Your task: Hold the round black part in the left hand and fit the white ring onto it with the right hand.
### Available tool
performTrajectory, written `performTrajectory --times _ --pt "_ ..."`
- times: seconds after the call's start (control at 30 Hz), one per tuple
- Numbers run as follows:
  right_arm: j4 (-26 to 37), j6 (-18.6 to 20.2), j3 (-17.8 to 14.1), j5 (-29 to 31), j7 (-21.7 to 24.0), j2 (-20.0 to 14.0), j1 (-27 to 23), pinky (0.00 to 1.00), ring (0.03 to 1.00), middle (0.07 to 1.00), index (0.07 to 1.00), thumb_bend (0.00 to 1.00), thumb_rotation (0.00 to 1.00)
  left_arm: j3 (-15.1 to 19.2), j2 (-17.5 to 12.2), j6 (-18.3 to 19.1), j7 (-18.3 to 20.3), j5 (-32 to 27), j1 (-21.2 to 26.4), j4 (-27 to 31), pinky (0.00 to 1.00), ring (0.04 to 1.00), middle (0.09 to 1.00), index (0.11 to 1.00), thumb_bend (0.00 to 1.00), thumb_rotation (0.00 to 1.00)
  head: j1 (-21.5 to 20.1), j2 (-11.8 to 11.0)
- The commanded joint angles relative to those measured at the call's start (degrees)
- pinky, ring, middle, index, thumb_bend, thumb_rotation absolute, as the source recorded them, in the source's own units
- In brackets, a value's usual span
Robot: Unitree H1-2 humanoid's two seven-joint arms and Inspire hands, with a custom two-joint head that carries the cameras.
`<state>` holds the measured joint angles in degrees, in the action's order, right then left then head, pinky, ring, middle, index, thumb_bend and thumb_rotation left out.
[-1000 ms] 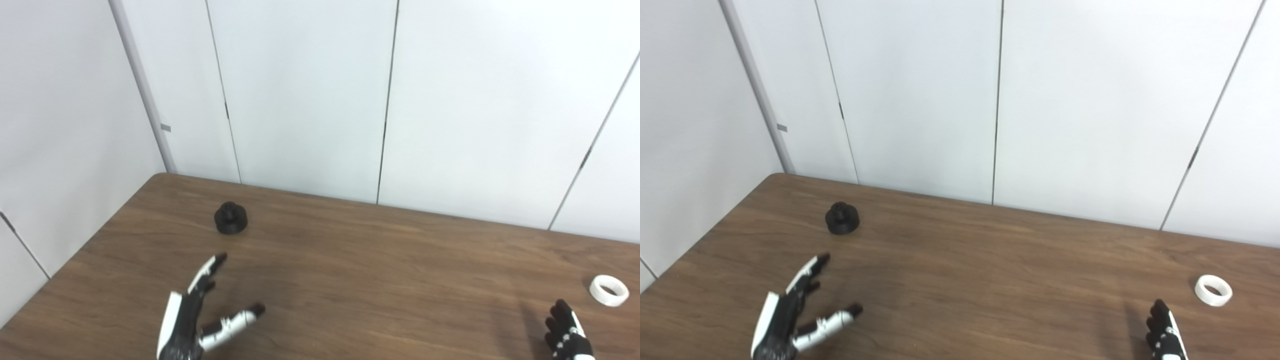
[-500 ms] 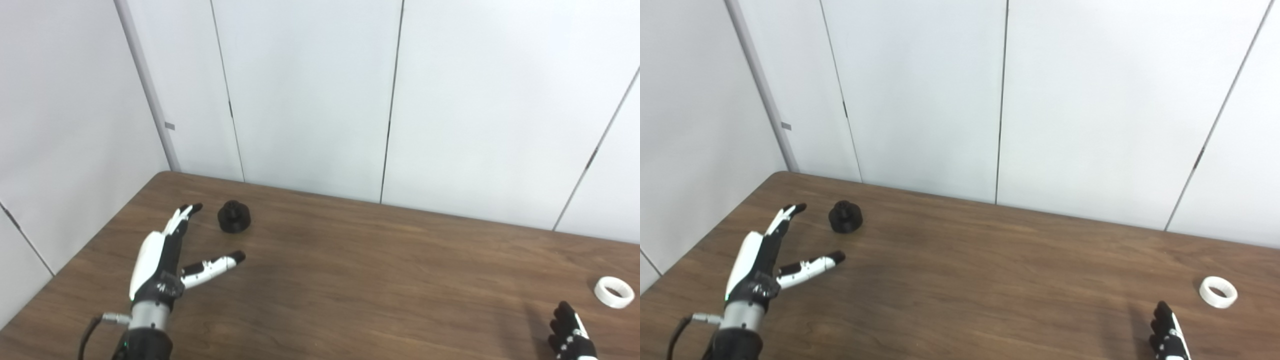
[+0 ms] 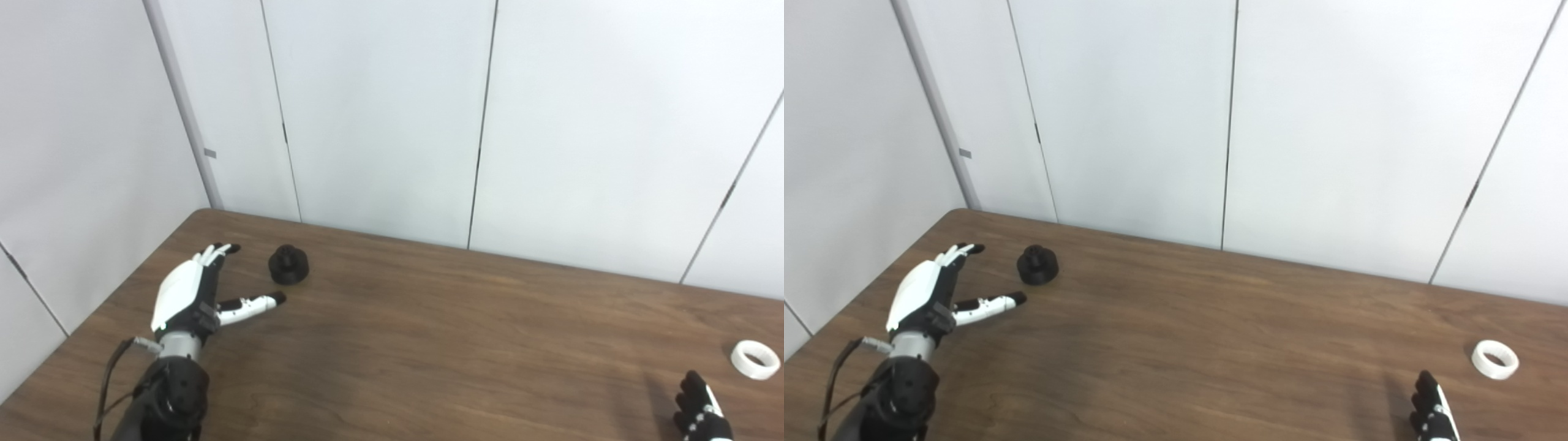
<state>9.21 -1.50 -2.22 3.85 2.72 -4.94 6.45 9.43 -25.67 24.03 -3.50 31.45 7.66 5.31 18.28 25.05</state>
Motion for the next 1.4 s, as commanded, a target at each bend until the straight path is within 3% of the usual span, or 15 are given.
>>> performTrajectory --times 0.0,0.37,0.73,1.37 --pt "-1.3 -0.3 -0.1 -0.1 0.1 -0.1 0.8 1.0 0.982 0.977 0.956 0.54 1.0 -0.5 -1.9 -1.4 -1.3 1.1 3.2 -1.0 1.0 1.0 0.967 0.887 1.0 0.5 0.0 0.2" --pt "-0.9 -0.3 -0.1 -0.3 0.2 -0.4 0.9 1.0 0.979 0.972 0.951 0.53 1.0 -3.8 -3.9 -0.3 -1.1 1.6 10.1 -11.9 1.0 1.0 0.965 0.869 1.0 0.52 -0.3 0.4" --pt "-0.8 -0.4 -0.1 -1.0 -0.1 -0.4 1.0 1.0 0.97 0.972 0.951 0.54 1.0 -7.2 -4.7 -2.2 -1.9 0.6 16.2 -22.3 1.0 1.0 0.954 0.873 1.0 0.5 -0.7 0.6" --pt "0.1 0.2 -0.5 -1.2 -0.1 -0.9 1.2 1.0 0.96 0.963 0.943 0.54 1.0 -10.7 -6.5 -4.9 -1.7 -0.3 21.5 -29.9 1.0 1.0 0.968 0.869 1.0 0.45 -1.7 0.9"
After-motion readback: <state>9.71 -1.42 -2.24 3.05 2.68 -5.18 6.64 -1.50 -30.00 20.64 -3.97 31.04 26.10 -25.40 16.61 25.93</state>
